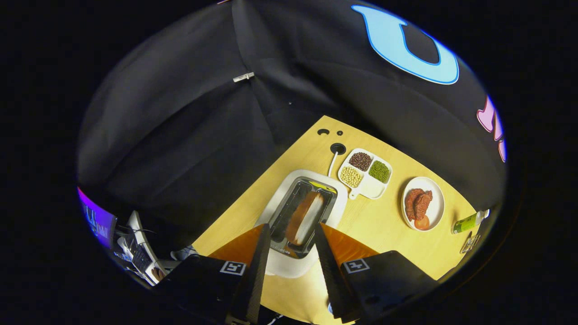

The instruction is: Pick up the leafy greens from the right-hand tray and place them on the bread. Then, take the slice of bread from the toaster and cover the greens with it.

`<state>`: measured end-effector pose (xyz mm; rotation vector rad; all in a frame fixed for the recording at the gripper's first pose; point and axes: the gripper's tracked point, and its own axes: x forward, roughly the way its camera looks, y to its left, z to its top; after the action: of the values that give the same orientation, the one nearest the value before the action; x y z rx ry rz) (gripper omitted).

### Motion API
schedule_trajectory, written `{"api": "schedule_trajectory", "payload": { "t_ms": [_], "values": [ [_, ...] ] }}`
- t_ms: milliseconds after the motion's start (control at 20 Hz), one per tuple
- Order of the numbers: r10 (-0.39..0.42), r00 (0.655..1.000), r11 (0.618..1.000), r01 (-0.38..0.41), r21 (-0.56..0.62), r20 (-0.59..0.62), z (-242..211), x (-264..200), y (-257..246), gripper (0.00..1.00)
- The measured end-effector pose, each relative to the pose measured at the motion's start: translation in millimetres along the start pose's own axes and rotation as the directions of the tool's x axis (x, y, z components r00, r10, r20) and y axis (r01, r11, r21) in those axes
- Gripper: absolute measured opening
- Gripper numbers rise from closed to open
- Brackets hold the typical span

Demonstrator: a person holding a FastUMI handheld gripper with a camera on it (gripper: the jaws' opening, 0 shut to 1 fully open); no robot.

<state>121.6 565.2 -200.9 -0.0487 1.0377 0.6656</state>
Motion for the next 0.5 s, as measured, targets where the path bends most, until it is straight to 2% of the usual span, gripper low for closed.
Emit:
{"api": "schedule_trajectory", "payload": {
  "t_ms": [250,500],
  "values": [
    [-0.08,0.995,0.996,0.083,0.04,-0.066,0,32,-8,0.63],
    [-0.119,0.987,0.991,0.125,0.053,-0.109,-2,48,-12,0.61]
  ]
}}
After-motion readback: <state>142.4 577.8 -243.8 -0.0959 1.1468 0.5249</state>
